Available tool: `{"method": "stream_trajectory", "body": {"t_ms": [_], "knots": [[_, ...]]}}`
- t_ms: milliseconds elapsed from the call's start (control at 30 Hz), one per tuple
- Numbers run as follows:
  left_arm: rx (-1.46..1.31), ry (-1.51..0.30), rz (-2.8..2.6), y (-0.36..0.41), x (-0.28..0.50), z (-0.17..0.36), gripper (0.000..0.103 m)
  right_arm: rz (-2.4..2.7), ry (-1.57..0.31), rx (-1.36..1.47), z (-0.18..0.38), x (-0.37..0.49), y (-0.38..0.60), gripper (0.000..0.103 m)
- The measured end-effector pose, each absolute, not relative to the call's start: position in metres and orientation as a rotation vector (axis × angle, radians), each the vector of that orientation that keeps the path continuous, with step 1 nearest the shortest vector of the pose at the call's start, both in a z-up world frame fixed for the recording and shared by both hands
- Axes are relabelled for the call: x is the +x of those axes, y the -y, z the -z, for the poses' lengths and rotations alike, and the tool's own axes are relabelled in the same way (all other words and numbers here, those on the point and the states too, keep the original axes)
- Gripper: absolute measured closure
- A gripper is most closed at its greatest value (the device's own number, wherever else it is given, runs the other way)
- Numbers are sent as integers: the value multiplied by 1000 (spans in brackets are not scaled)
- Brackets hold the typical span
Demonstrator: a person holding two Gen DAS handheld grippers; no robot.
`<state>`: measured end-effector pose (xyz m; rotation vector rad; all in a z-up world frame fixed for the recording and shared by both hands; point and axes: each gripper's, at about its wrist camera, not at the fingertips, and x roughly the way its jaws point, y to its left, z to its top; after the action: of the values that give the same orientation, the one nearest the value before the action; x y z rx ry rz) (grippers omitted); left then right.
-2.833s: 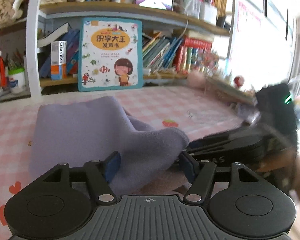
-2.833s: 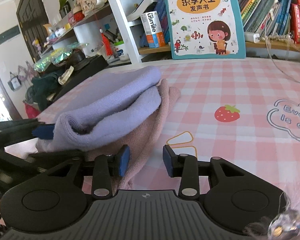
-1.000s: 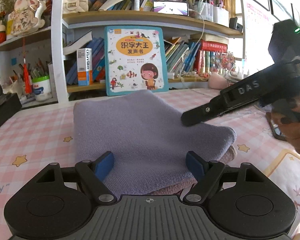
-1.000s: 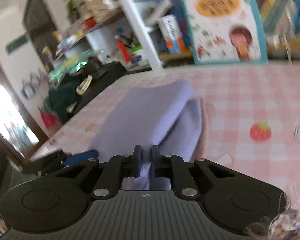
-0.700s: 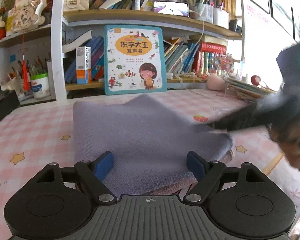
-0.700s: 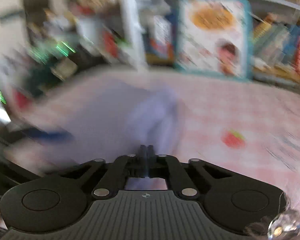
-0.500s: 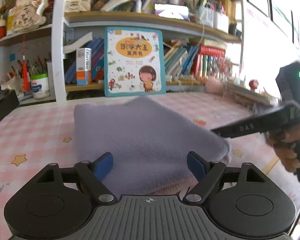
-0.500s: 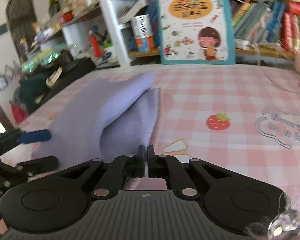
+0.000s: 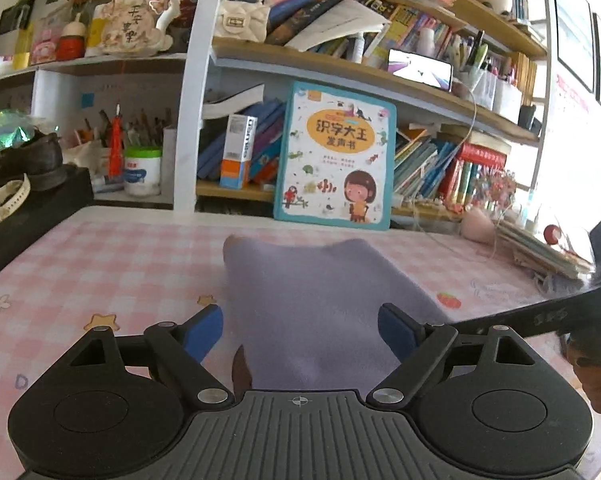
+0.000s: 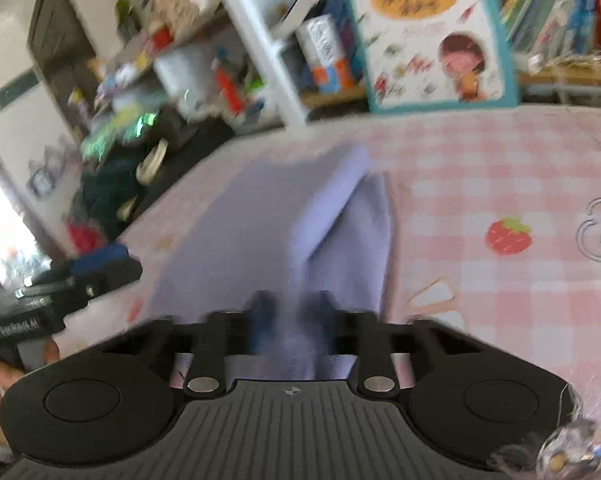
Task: Fold clothes
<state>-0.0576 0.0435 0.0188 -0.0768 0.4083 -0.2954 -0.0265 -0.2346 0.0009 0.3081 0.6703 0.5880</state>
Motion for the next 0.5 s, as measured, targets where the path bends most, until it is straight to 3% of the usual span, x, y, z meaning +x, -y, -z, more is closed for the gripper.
{"method": "stream_trajectory", "body": {"t_ms": [433,500], "knots": [[-150,-465,310,-69,-41,-20,16,-567,-731,259,18,-21,232,93],[-159,-497,313,-70,-33,-18,16,-553,-738,235,9,-22,230,79]]}}
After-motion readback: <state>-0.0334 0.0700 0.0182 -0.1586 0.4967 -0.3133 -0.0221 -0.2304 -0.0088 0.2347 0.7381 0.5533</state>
